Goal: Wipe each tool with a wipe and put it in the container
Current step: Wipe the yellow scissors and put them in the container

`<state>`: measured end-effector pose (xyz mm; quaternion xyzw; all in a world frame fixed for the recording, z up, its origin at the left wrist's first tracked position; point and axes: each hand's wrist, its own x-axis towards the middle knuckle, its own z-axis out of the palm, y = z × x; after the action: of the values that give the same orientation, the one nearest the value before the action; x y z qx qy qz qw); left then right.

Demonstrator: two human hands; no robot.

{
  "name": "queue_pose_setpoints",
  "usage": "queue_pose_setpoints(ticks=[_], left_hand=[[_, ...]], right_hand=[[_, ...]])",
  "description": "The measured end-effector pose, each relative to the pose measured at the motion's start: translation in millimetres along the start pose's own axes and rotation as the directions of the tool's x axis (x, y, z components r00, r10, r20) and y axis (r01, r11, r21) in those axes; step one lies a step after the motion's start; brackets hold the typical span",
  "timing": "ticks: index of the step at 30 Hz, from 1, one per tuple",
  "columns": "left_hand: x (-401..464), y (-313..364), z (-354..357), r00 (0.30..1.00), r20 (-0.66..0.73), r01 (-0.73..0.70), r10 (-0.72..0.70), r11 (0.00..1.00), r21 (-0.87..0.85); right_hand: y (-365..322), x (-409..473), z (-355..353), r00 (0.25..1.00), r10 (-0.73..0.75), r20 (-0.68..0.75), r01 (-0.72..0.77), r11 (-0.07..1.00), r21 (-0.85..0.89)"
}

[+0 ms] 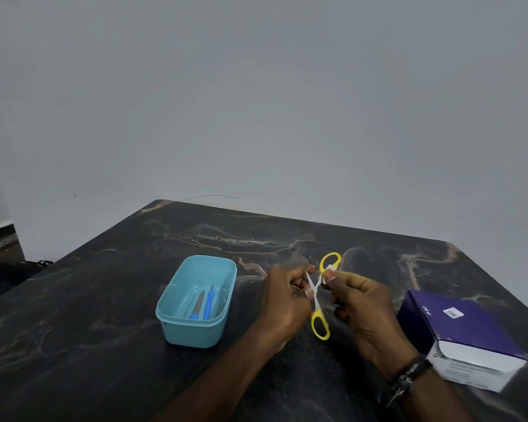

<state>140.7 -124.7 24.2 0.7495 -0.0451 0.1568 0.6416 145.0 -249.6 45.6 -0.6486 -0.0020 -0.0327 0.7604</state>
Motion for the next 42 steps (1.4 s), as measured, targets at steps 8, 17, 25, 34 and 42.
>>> queue_pose_setpoints(ticks=[8, 17, 25, 34, 42], left_hand=[[-3.1, 4.9, 1.8, 0.999, 0.046, 0.002, -0.003, 1.0, 0.021], [1.3, 4.1, -4.4, 0.999, 0.03, -0.04, 0.036, 0.987, 0.155], [0.5, 8.4, -5.6, 0.995, 0.092, -0.036, 0.023, 0.989, 0.142], [4.4, 21.3, -11.2, 0.961, -0.174, 0.152, -0.213, 0.939, -0.307], [9.4, 24.6, -20.4, 0.882, -0.293, 0.097, -0.368, 0.753, -0.651]], right_hand=[[-0.8, 13.1, -13.4, 0.99, -0.058, -0.127, 0.056, 0.998, -0.019], [2.9, 13.2, -11.8, 0.996, -0.072, -0.042, 0.065, 0.985, -0.16], [-1.1, 14.0, -15.4, 0.992, -0.1, -0.077, 0.09, 0.988, -0.122], [-0.9, 14.3, -16.0, 0.996, -0.09, -0.006, 0.088, 0.989, -0.115], [-4.2, 2.8, -6.0, 0.994, 0.011, 0.112, 0.005, 0.99, -0.142]])
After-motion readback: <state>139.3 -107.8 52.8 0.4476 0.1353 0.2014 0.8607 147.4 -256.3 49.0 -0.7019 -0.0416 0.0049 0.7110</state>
